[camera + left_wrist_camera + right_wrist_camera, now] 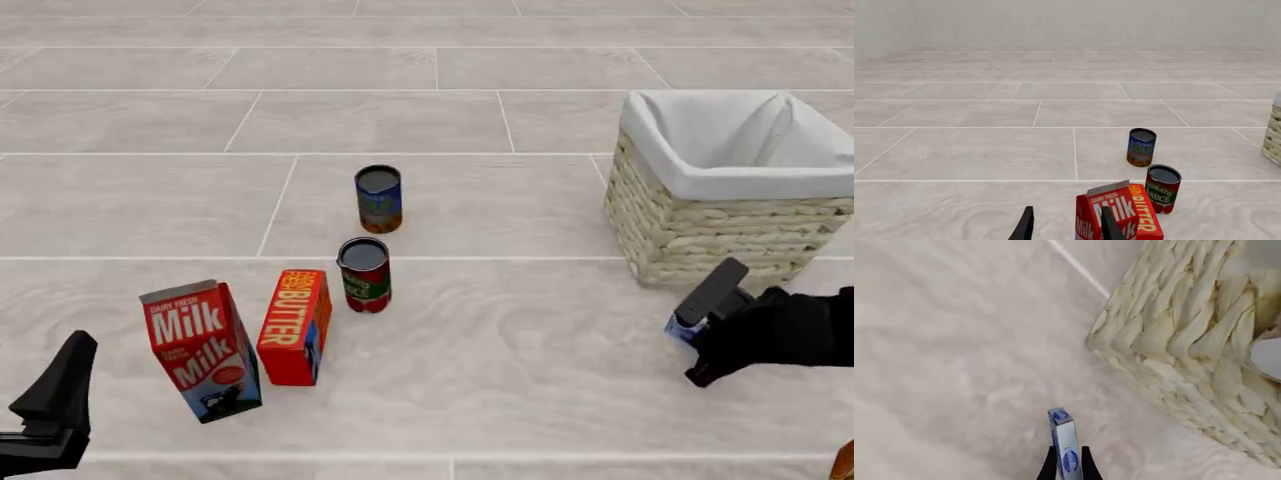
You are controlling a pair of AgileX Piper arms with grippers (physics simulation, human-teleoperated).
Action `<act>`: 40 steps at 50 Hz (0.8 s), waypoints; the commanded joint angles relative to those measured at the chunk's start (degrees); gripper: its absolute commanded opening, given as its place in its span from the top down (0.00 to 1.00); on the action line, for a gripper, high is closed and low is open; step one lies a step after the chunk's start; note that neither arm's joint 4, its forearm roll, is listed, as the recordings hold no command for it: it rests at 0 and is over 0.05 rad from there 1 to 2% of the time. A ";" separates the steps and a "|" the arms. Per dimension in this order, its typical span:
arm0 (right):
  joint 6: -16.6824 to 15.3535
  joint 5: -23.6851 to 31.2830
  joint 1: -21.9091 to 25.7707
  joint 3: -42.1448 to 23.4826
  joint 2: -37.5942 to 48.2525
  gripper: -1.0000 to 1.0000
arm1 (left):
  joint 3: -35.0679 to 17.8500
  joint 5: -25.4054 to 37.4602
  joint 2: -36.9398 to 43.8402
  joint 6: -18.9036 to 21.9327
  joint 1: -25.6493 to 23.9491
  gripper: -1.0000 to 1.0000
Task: Pick the cream cheese and place it in the basket.
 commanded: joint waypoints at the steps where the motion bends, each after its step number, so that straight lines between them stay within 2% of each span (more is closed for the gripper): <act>1: -1.11 0.26 0.93 2.59 -2.54 1.00 | 0.00 0.00 0.00 0.01 0.00 0.00; 5: -2.02 2.01 1.30 3.92 -6.52 1.00 | 0.00 0.00 0.02 0.01 -0.01 0.00; 7: -1.45 3.16 2.18 4.33 -8.78 1.00 | 0.00 0.00 -0.01 0.00 -0.01 0.00; 10: -2.91 3.59 1.77 5.20 -10.47 1.00 | 0.00 0.00 -0.01 -0.01 0.01 0.00; 11: -2.42 5.22 2.23 5.42 -13.96 1.00 | 0.00 0.00 0.00 -0.01 0.01 0.00; 16: -3.07 8.41 3.36 6.93 -20.23 1.00 | 0.00 0.00 0.00 -0.01 0.00 0.00; 18: -2.39 10.74 4.48 7.18 -23.96 1.00 | 0.00 0.00 0.01 0.01 0.01 0.00; 22: -3.74 13.11 4.35 7.79 -28.82 1.00 | 0.00 0.00 0.01 0.00 -0.01 0.00; 25: -1.47 20.18 7.14 6.52 -37.79 1.00 | 0.00 0.00 0.01 0.00 0.00 0.00; 28: -2.16 22.21 7.57 6.40 -41.43 1.00 | 0.00 0.00 0.00 0.00 0.00 0.00; 30: -1.13 25.39 8.73 6.40 -43.88 1.00 | 0.00 0.00 0.00 -0.01 -0.01 0.00; 33: 3.15 29.80 11.43 3.96 -48.91 1.00 | 0.00 0.00 -0.02 -0.01 0.00 0.00; 37: 3.97 31.65 11.94 3.14 -51.93 1.00 | 0.00 0.00 -0.01 0.01 0.00 0.00; 40: 7.67 34.52 14.06 1.16 -54.78 1.00 | 0.00 0.00 -0.01 0.00 -0.01 0.00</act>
